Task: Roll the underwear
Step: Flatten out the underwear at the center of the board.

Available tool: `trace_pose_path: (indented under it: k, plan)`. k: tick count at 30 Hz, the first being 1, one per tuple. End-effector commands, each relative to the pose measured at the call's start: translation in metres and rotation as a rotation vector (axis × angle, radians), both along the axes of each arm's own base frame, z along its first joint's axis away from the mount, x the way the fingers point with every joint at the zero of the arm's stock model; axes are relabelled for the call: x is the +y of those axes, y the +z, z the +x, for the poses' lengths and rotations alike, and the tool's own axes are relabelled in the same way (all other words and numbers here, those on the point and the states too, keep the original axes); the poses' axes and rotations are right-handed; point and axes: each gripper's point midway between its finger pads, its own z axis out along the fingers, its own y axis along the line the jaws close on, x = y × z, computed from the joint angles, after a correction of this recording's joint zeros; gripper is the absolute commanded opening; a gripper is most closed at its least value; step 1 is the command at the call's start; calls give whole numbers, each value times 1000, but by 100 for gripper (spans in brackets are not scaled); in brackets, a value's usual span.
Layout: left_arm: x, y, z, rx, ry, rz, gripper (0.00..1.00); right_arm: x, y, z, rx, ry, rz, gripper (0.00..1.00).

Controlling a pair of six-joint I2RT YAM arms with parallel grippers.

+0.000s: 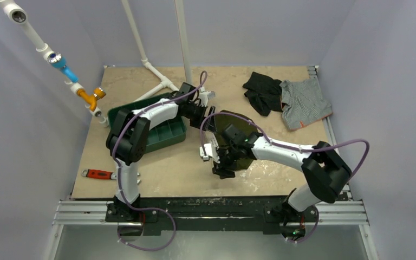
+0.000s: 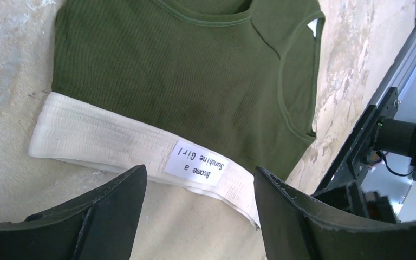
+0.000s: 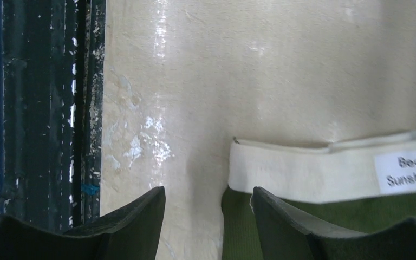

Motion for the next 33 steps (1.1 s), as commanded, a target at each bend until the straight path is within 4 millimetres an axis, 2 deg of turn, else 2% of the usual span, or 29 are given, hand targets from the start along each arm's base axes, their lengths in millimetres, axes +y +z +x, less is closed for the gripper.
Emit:
trace_pose_path:
  k: [1,7,11,13,19,29,33]
  plan:
    - [-13,-4,4,-13,10,-7,71,24,-4,9,-48,19,26,59]
    - [-22,-21,3,19,21,7,70,30,-18,4,-7,40,-8,57]
    - [-18,-33,2,20,36,54,67,25,-30,-4,35,52,-50,55]
    - [-17,-36,1,6,39,63,66,21,-34,-8,49,55,-66,55]
    - [-16,-39,-2,-38,35,122,53,7,-38,-24,88,80,-113,53]
    - [-15,-43,2,-53,45,174,53,-12,-44,-47,107,130,-184,53]
    - [-15,-43,3,-55,47,185,53,-16,-45,-49,101,137,-201,53]
